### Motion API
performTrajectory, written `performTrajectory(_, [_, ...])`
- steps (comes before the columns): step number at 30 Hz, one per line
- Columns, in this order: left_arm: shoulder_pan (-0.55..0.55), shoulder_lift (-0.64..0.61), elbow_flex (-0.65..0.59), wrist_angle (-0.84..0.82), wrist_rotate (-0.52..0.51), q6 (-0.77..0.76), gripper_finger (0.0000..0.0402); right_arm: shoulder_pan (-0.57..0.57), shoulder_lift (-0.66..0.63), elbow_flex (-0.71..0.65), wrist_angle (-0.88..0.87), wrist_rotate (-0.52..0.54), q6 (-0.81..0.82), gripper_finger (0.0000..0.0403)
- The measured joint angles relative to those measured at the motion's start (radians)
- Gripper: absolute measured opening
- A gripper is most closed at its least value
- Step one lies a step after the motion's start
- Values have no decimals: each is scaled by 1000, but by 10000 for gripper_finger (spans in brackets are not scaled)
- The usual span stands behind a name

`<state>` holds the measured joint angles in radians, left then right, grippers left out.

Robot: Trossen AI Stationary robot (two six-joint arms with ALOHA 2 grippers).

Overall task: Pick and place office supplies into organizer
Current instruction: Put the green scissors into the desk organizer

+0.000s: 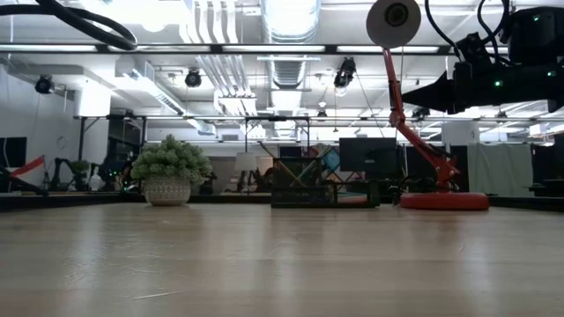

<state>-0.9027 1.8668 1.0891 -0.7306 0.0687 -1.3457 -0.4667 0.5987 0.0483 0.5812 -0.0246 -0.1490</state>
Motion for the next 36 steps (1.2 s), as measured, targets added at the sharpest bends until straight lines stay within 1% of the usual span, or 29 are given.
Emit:
performTrajectory(4, [0,-55,-1,-19,-3,-3,7,0,0,0,0,0,0,68])
performTrajectory(9, [2,-91,-5,-62,-29,-3,6,0,0,0,0,0,0,68])
performTrajectory(21, [1,-98,-3,-67,-10,-4,6,0,0,0,0,0,14,68])
performTrajectory(32, [10,-116,22,-93,-4,27,6,0,0,0,0,0,18,68])
performTrajectory(34, [13,-131,21,-91,-12,27,6,0,0,0,0,0,18,68])
performTrajectory(36, [18,-150,20,-92,-43,27,6,0,0,0,0,0,18,68])
